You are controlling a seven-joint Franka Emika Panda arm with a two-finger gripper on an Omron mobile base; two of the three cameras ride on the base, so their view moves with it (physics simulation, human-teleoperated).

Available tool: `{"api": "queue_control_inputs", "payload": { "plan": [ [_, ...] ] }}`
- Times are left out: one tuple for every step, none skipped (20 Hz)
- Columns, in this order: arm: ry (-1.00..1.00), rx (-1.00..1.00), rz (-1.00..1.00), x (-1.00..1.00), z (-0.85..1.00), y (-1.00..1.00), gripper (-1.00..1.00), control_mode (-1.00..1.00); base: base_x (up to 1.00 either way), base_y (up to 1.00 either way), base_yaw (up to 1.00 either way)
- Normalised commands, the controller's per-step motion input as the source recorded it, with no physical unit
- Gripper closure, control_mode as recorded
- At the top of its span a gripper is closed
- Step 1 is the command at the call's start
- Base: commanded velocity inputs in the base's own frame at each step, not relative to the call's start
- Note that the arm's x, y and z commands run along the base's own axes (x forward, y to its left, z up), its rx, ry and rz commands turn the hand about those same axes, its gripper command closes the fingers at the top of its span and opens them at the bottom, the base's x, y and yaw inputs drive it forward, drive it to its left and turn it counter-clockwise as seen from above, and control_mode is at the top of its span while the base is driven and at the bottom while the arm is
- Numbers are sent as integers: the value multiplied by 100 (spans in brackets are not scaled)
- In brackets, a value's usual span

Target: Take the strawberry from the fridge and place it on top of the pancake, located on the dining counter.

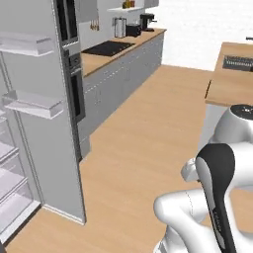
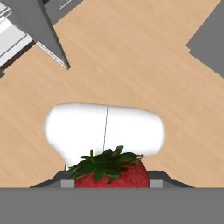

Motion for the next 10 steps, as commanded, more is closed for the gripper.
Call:
{"api": "queue_control_inputs", "payload": {
  "plan": [
    [0,0,0,0,0,0,100,100,4,-44,-89],
    [0,0,0,0,0,0,100,100,2,-46,-89],
    [0,0,0,0,0,0,100,100,0,-54,-89],
    [0,0,0,0,0,0,100,100,0,-56,-88],
    [0,0,0,0,0,0,100,100,0,-64,-86],
    [0,0,0,0,0,0,100,100,0,-69,-84],
    [0,0,0,0,0,0,100,100,0,-81,-81],
    [0,0,0,0,0,0,100,100,0,-94,-77],
    [0,0,0,0,0,0,100,100,1,-100,-74],
    [0,0,0,0,0,0,100,100,1,-100,-72]
  ]
}}
